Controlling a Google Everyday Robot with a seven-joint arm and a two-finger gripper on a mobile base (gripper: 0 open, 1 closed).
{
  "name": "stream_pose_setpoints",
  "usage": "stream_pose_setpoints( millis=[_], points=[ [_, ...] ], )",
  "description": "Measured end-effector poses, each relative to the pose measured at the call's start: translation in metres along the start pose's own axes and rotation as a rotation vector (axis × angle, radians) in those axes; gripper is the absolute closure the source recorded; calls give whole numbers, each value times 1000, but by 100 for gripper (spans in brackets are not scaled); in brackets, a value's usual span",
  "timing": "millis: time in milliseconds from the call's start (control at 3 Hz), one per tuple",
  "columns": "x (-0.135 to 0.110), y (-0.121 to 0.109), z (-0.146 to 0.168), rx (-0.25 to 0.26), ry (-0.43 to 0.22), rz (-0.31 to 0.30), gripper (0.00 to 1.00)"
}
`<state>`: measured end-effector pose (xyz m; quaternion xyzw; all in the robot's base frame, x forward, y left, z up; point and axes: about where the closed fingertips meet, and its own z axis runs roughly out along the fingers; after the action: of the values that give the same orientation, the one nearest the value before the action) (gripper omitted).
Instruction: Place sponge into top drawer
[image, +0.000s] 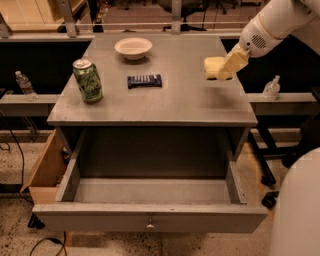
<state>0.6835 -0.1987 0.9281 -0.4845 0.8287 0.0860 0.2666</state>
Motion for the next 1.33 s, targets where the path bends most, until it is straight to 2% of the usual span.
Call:
stream_pose_setpoints(
  millis=[333,667,1000,1333],
  points=[
    [0,-1,3,-2,0,1,100],
    [3,12,0,-31,-8,-14,100],
    [5,54,-30,1,20,-110,100],
    [8,101,-47,31,54,-175,100]
  ],
)
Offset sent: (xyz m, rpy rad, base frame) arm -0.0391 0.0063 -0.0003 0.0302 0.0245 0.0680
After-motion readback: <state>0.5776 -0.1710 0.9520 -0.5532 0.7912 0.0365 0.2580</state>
